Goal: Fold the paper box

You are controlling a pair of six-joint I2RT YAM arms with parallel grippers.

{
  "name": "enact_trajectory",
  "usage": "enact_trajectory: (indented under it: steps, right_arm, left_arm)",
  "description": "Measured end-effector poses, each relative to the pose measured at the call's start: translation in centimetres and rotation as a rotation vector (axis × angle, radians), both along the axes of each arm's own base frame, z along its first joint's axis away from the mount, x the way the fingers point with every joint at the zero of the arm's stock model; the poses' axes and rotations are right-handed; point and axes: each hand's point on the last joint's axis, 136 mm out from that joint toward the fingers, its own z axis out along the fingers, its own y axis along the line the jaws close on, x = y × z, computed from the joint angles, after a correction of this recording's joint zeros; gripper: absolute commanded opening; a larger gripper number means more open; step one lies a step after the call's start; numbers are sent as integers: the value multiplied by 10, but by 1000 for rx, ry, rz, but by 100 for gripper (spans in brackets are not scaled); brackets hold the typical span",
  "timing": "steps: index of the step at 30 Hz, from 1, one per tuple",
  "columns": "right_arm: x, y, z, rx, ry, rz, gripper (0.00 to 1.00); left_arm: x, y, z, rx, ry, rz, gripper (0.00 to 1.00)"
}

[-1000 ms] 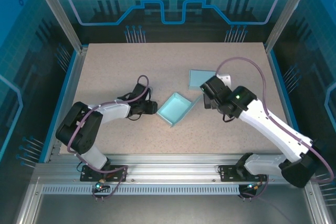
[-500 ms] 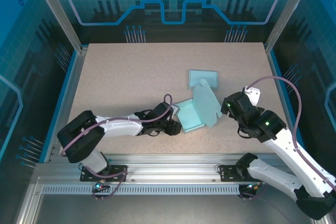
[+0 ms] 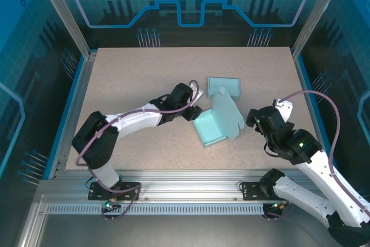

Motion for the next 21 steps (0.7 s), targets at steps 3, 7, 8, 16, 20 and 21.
enact_trajectory:
  steps: [3,7,8,16,20,21]
  right_arm:
    - [0,-1,0,6,-3,-9,100]
    - [-1,-2,-4,1,1,-17,100]
    - [-1,-2,-4,0,2,-18,100]
    - [2,0,-6,-3,11,-21,100]
    - [4,3,-6,9,1,-16,100]
    - [5,4,-6,16,0,-12,100]
  left_arm:
    - [1,-9,-24,54,62,-62,65]
    - [-1,-15,-46,103,118,-109,65]
    - [0,-15,-48,110,124,-113,63]
    - [9,-16,-61,147,141,-90,41]
    - [11,-13,-62,149,140,-53,35]
    - [12,-11,-63,151,138,-41,33]
